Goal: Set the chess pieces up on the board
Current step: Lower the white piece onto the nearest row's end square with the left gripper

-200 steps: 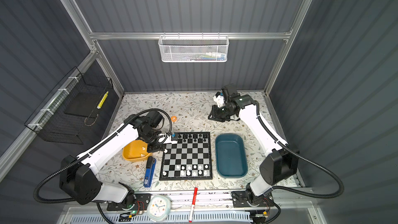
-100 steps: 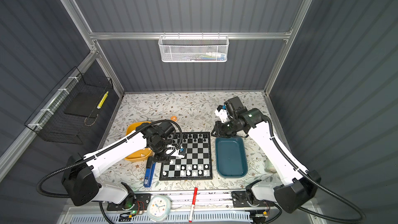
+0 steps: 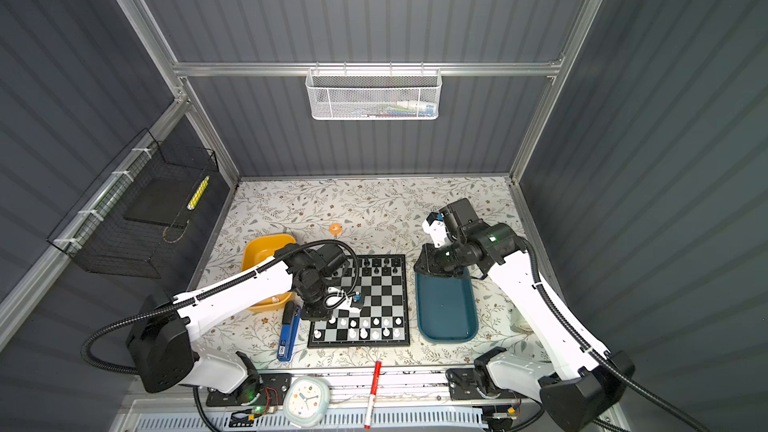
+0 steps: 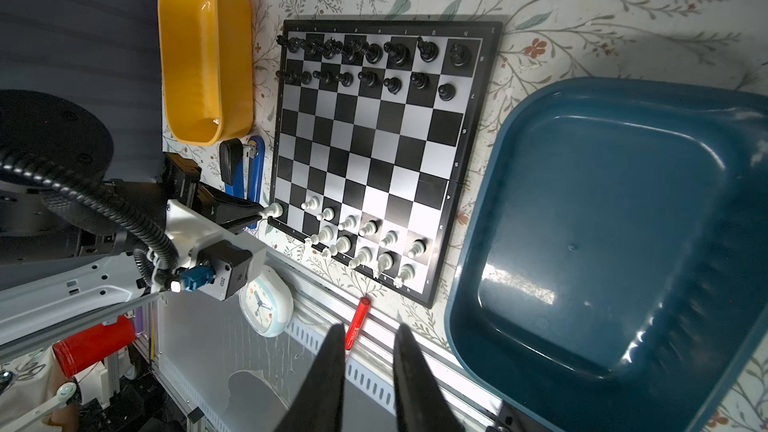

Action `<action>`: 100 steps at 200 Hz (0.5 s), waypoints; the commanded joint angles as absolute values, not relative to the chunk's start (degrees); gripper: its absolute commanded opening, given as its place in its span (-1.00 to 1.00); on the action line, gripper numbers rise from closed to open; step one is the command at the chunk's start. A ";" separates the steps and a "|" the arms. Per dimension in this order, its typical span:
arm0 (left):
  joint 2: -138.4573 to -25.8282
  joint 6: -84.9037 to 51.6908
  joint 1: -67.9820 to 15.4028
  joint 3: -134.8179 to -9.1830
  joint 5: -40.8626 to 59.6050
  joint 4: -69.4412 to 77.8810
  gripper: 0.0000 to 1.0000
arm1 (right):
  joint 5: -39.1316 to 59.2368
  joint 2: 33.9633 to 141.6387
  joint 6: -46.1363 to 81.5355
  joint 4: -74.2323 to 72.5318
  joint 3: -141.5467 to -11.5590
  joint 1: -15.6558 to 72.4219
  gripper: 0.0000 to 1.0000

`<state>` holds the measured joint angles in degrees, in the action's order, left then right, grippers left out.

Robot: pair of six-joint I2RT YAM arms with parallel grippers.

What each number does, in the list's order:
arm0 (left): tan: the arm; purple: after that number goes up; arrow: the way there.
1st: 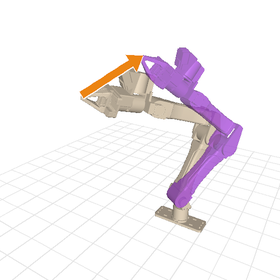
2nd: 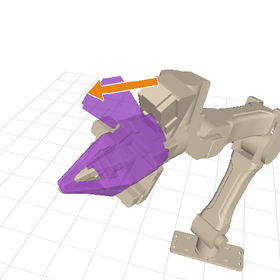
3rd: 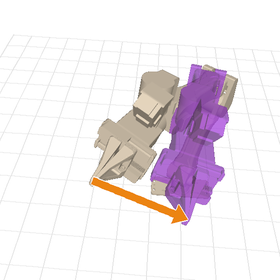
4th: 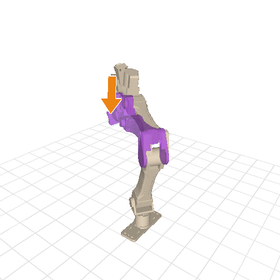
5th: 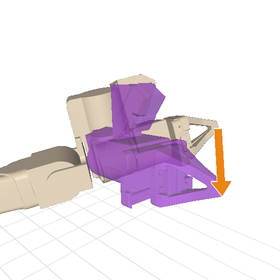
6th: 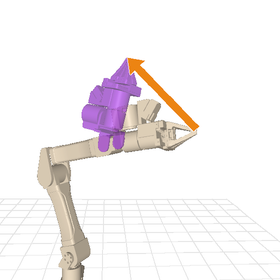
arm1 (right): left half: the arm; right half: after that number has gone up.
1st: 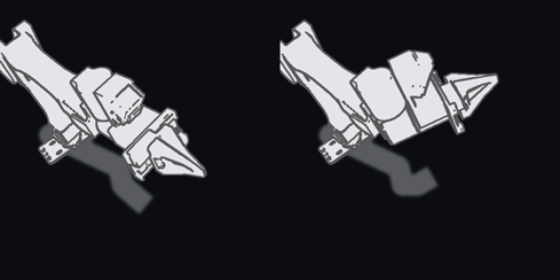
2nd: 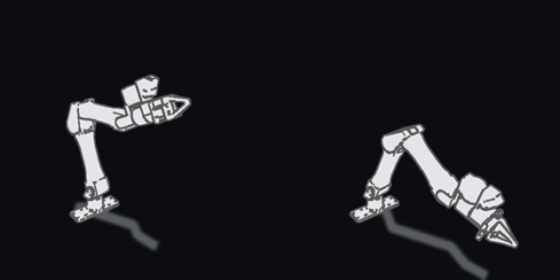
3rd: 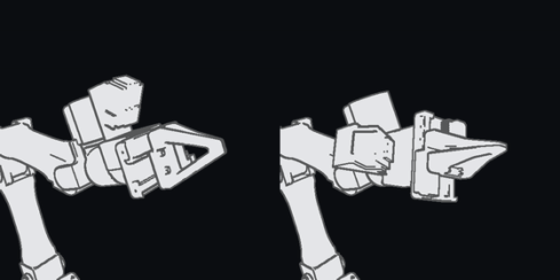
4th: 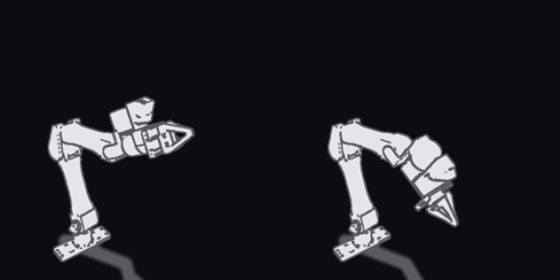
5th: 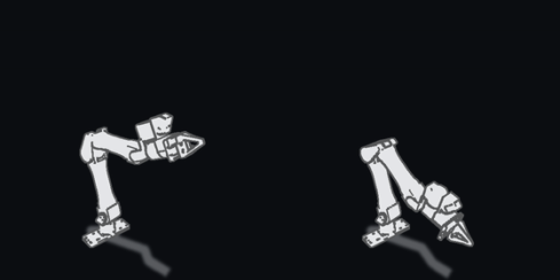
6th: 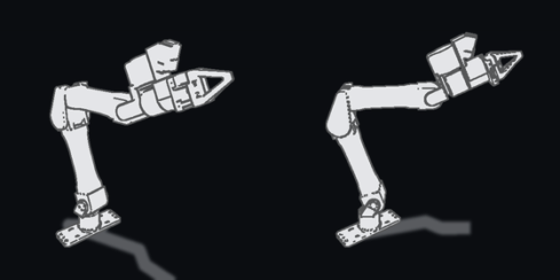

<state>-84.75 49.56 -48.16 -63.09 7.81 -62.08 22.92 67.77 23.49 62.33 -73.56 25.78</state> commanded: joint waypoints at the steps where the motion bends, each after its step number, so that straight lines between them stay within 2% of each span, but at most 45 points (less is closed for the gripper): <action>1: -86.57 46.19 -48.93 -62.84 6.76 -62.58 -0.97 | 22.67 66.92 22.35 62.30 -73.06 25.81 -0.51; 100: -82.57 41.98 -53.70 -57.10 3.97 -61.29 -0.98 | 22.51 62.52 23.20 60.98 -69.73 25.79 -0.51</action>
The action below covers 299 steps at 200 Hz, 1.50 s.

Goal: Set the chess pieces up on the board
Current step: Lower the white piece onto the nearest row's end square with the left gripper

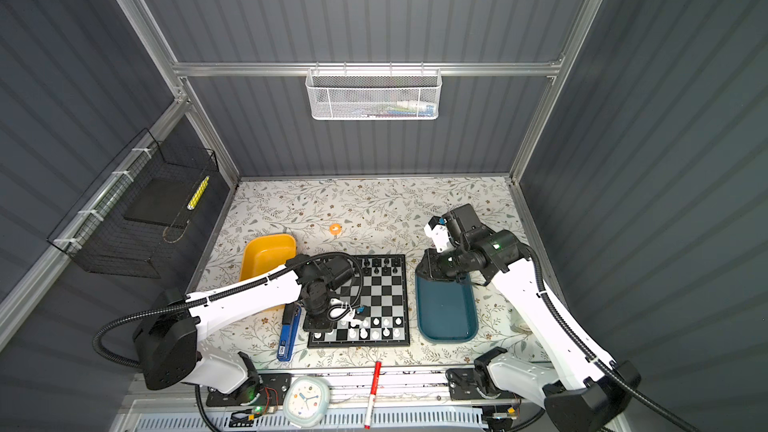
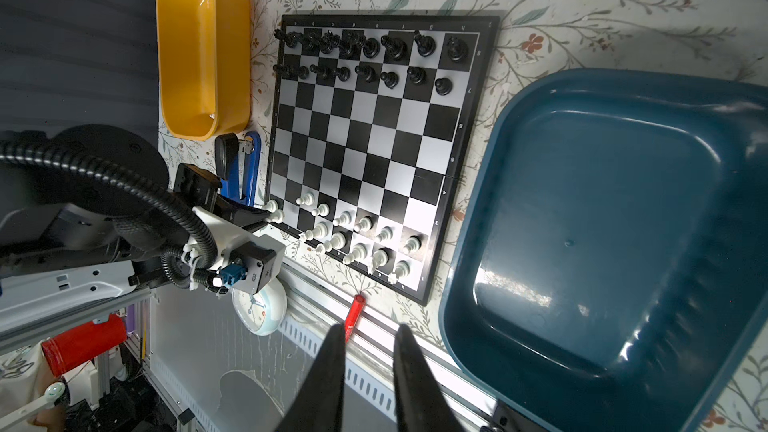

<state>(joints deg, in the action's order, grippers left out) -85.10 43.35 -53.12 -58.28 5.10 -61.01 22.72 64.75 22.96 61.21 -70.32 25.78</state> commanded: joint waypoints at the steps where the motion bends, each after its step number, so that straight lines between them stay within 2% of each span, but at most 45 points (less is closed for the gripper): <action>1: -82.55 41.91 -53.70 -57.07 3.96 -61.27 -0.98 | 22.50 62.46 23.20 60.99 -69.76 25.82 -0.51; 299: -81.81 35.09 -56.63 -52.04 1.67 -55.11 -0.99 | 21.71 59.24 24.52 60.80 -67.15 25.75 -0.51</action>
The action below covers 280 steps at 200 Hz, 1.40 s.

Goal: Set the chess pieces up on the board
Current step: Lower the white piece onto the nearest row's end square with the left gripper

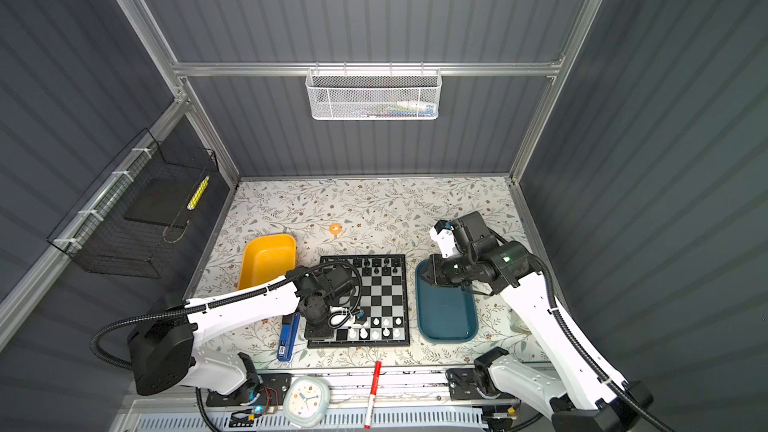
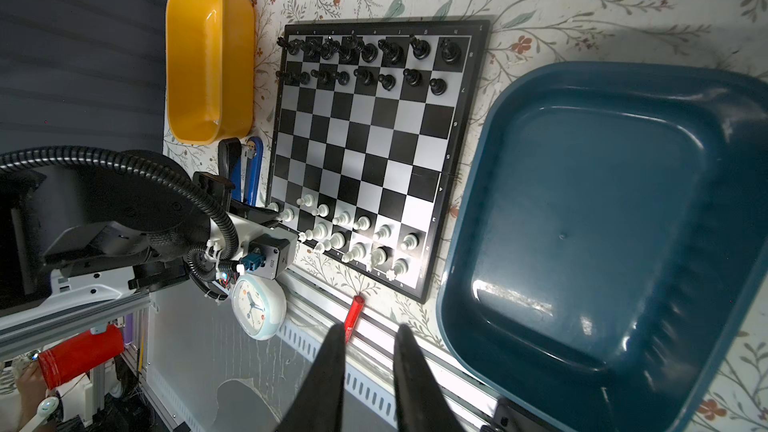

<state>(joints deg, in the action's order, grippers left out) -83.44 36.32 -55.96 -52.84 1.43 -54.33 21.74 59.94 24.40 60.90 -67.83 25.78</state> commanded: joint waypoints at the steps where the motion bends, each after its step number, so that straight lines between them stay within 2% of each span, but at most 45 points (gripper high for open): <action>1: -81.82 35.04 -56.66 -52.04 1.67 -55.11 -0.99 | 21.71 59.24 24.57 60.77 -67.06 25.80 -0.51; 67: -81.30 34.80 -56.78 -52.00 1.66 -55.24 -0.93 | 21.79 58.89 24.87 60.38 -66.31 25.71 -0.51; 138: -80.46 34.04 -56.92 -51.68 1.84 -55.40 -0.74 | 21.78 59.11 24.66 60.09 -66.01 25.74 -0.50; 244: -80.85 33.13 -57.06 -51.42 1.49 -53.70 -0.72 | 22.14 59.45 24.35 60.16 -65.69 25.73 -0.49; 280: -80.45 33.23 -57.15 -51.33 1.14 -54.01 -0.63 | 21.97 60.01 23.74 60.69 -66.51 25.73 -0.49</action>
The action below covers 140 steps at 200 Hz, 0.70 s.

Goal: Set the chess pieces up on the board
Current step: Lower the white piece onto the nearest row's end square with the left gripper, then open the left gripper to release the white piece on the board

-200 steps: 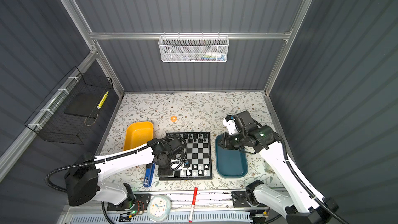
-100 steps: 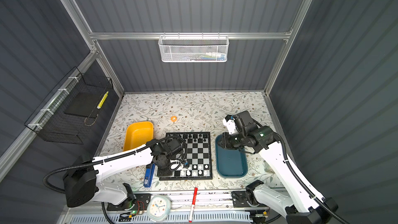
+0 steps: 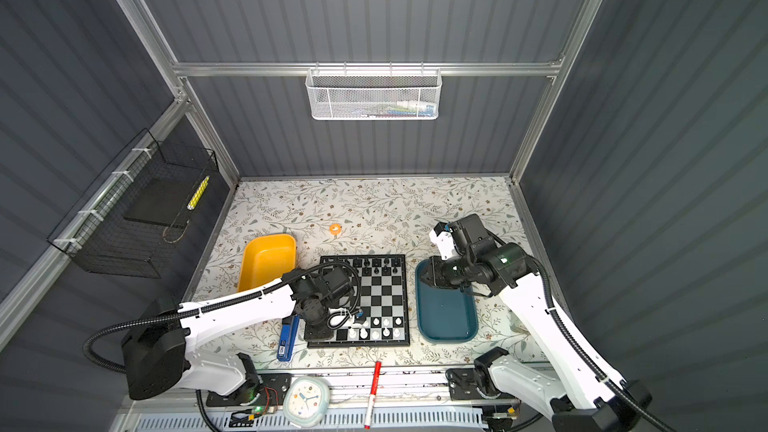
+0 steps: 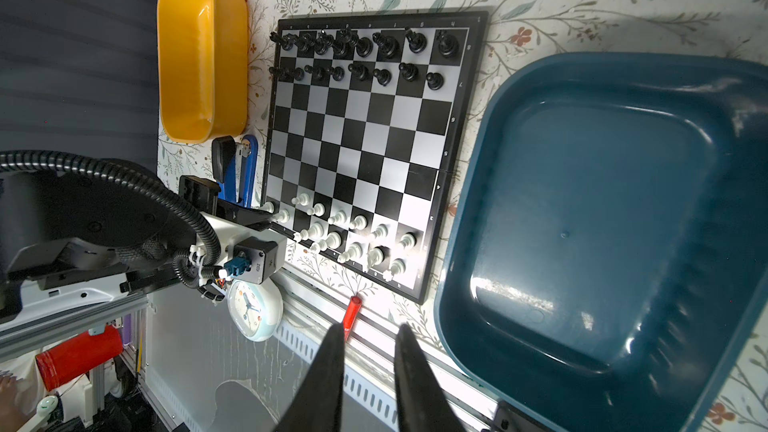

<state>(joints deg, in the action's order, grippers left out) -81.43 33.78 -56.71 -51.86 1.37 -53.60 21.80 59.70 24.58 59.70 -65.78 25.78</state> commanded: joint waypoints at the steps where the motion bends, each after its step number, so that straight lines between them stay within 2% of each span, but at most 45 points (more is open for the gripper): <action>1: -80.48 33.23 -57.14 -51.37 1.14 -54.03 -0.63 | 22.02 60.02 23.73 60.71 -66.48 25.70 -0.49; 140: -73.83 37.24 -57.13 -52.87 0.16 -61.30 -0.22 | 22.10 61.61 22.68 60.38 -67.95 25.75 -0.48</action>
<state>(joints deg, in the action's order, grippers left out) -76.07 34.74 -56.71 -51.77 0.56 -56.25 21.82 61.28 23.75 59.88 -66.02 25.78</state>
